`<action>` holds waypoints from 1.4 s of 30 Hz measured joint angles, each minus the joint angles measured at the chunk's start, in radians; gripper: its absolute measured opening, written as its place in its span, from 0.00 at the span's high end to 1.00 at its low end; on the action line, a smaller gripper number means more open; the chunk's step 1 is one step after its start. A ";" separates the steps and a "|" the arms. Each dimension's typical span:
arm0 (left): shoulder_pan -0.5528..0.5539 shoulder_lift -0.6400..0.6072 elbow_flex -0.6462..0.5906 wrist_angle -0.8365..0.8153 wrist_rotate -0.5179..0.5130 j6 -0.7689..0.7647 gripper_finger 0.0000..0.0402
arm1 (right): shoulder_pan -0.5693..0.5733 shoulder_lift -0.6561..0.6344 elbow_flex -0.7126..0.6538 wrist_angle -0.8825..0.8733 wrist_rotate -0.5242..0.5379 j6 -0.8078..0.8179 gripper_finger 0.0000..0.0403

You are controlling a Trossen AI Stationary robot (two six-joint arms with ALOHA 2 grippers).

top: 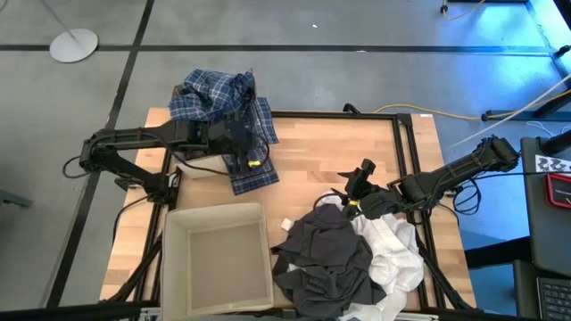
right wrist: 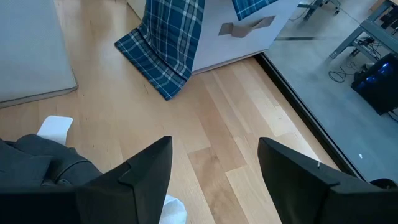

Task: Sort clothes
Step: Put the blue long sleeve shirt into the top laundry organizer

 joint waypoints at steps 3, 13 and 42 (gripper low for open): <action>0.000 0.003 -0.012 0.026 0.003 0.018 0.84 | 0.000 0.000 0.000 0.000 0.000 -0.001 0.40; -0.032 0.118 -0.050 0.053 -0.043 0.209 0.54 | 0.000 0.000 0.000 0.000 0.000 -0.001 0.40; -0.071 0.247 -0.049 0.140 -0.223 0.495 0.78 | 0.000 0.000 -0.063 0.062 -0.018 -0.003 0.40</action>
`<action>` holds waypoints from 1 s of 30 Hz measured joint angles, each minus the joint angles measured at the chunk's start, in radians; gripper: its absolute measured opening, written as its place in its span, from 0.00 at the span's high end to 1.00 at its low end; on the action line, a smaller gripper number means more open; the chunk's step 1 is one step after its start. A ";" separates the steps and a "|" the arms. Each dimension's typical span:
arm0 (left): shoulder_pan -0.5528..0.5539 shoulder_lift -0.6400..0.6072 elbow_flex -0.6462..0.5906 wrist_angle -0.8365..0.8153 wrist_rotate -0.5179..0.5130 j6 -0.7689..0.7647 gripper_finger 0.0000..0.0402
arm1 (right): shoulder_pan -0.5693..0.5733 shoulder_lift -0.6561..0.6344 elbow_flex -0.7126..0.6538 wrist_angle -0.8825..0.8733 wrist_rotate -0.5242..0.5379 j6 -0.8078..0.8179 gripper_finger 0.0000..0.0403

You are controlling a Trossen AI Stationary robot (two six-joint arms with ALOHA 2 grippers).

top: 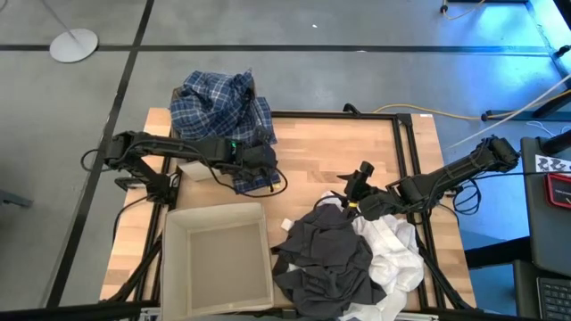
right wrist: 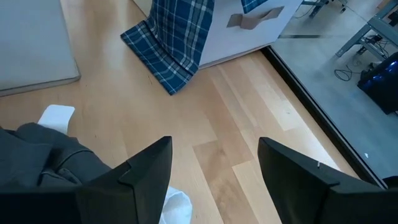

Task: Sort clothes
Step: Put the blue long sleeve shirt into the top laundry organizer

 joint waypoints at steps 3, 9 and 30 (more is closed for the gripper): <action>0.002 -0.001 0.001 -0.018 0.000 -0.008 0.88 | 0.000 0.000 0.000 0.000 0.000 0.000 0.40; -0.021 -0.005 0.000 -0.003 -0.004 -0.010 0.99 | 0.000 0.000 0.000 0.001 0.000 0.000 0.40; -0.060 -0.390 0.105 0.039 -0.303 -0.126 1.00 | 0.000 0.000 0.000 0.002 0.000 0.000 0.40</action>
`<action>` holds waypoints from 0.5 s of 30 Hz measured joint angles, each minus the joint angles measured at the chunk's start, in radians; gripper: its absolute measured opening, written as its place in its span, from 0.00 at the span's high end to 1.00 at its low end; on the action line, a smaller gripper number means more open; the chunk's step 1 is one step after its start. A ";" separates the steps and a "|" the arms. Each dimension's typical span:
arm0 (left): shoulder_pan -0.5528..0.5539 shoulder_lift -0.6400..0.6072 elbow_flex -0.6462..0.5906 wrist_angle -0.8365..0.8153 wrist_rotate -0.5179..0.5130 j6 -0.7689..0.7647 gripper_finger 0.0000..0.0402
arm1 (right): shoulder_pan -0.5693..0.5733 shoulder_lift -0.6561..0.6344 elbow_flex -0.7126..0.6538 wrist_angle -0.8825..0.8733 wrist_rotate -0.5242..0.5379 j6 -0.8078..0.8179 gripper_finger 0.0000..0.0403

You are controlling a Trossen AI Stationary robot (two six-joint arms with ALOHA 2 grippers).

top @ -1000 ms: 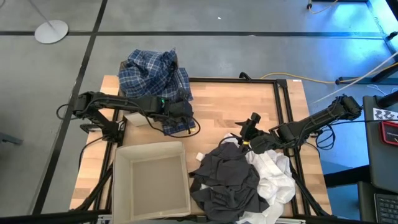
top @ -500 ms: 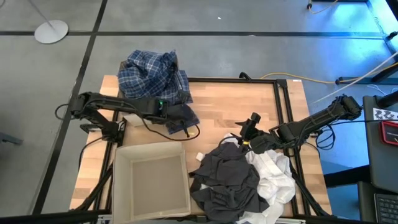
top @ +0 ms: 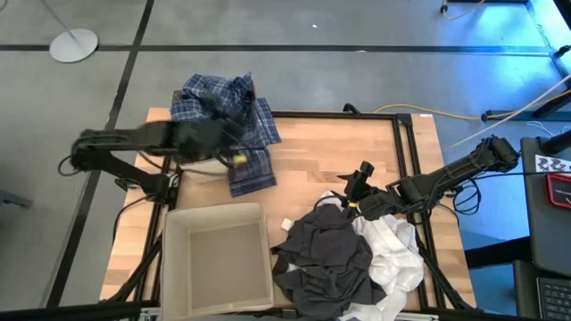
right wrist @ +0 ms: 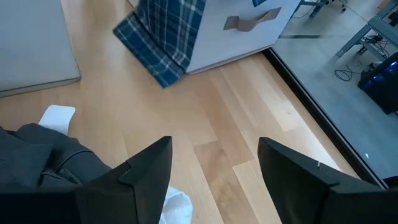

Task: Sort clothes
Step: Put the blue long sleeve shirt into the top laundry organizer

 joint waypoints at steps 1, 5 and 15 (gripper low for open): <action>0.008 -0.028 0.000 -0.005 0.013 -0.022 0.99 | 0.000 0.000 0.000 0.000 0.000 0.000 0.40; 0.038 -0.099 0.001 -0.044 0.232 -0.210 0.98 | 0.000 0.000 0.000 0.007 0.000 0.000 0.40; 0.052 0.045 -0.062 -0.102 0.405 -0.264 0.78 | 0.000 0.000 0.000 0.017 0.005 0.000 0.40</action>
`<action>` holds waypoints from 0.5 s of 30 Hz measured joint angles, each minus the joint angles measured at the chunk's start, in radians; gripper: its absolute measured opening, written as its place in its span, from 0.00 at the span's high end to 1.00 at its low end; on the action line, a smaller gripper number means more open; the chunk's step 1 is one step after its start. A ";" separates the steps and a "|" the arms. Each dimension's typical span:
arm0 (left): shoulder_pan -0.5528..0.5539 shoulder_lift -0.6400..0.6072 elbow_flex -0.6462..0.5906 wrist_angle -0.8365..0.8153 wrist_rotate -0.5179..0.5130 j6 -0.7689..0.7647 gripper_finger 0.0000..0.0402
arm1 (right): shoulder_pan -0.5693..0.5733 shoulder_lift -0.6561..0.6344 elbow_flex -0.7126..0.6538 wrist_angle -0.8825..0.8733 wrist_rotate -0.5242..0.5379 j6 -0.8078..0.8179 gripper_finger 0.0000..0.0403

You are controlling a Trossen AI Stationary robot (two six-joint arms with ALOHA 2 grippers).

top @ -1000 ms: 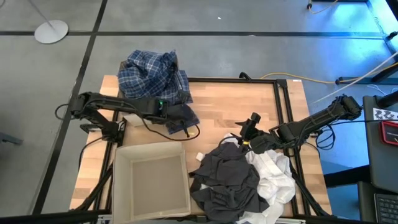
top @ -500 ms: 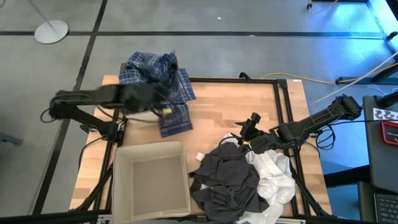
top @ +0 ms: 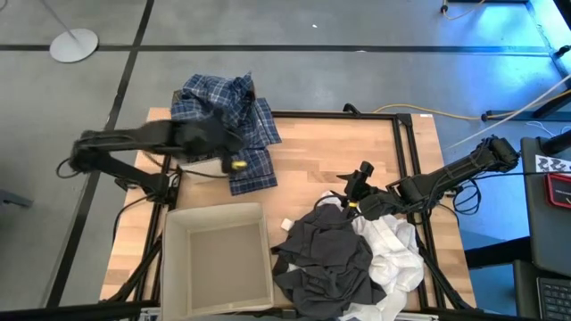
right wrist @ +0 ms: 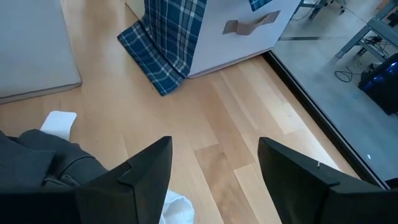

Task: Sort clothes
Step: Put the blue long sleeve shirt into the top laundry organizer

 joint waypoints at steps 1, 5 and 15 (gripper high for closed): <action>0.000 0.035 -0.002 0.000 0.000 0.001 0.74 | 0.000 0.000 0.000 0.001 0.000 0.000 0.40; -0.007 0.170 -0.002 0.009 -0.004 0.073 0.62 | 0.000 0.000 0.000 0.001 0.003 0.000 0.40; -0.014 0.500 0.168 -0.088 -0.029 0.178 0.44 | 0.000 0.000 0.000 -0.001 0.003 -0.023 0.40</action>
